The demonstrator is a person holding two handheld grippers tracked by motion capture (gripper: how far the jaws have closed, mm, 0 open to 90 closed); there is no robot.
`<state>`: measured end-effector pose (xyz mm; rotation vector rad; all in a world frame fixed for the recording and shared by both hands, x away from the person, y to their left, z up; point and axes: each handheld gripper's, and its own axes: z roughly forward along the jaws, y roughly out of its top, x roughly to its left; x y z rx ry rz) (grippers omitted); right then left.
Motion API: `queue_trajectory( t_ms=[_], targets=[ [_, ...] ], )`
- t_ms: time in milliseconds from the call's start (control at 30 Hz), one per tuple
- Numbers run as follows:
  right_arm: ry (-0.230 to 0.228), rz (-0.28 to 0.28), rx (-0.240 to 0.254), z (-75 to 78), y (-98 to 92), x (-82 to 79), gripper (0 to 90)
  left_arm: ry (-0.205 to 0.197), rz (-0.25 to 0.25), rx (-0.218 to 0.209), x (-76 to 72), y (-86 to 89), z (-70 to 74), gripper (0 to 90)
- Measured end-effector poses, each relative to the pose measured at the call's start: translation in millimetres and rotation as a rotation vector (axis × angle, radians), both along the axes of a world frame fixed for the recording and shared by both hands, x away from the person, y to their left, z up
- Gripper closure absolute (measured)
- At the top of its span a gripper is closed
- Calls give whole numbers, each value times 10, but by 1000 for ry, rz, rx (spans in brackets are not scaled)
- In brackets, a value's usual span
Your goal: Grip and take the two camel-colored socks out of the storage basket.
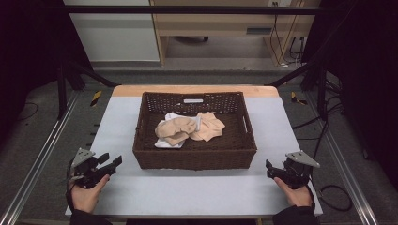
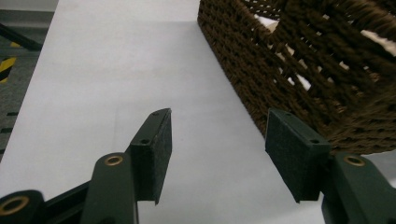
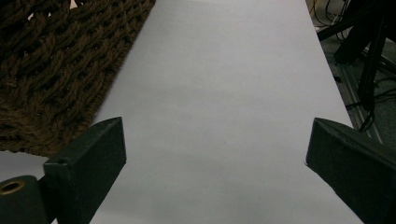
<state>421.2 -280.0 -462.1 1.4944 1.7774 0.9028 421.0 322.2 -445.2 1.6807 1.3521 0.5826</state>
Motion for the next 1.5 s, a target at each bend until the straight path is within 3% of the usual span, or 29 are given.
queue_trajectory(
  t_ms=[800,1033,1167,1500],
  targets=[
    [10,-9,-1,-14,2,9,54,-103,-51,-30,-20,-198,464,390],
    [7,-12,0,-11,0,7,54,-128,-65,-32,55,-288,629,376],
    [8,-17,5,-9,1,5,54,-132,-90,-68,96,-363,714,372],
    [3,-13,4,-7,-2,8,54,-157,-108,-56,222,-549,908,368]
  ],
)
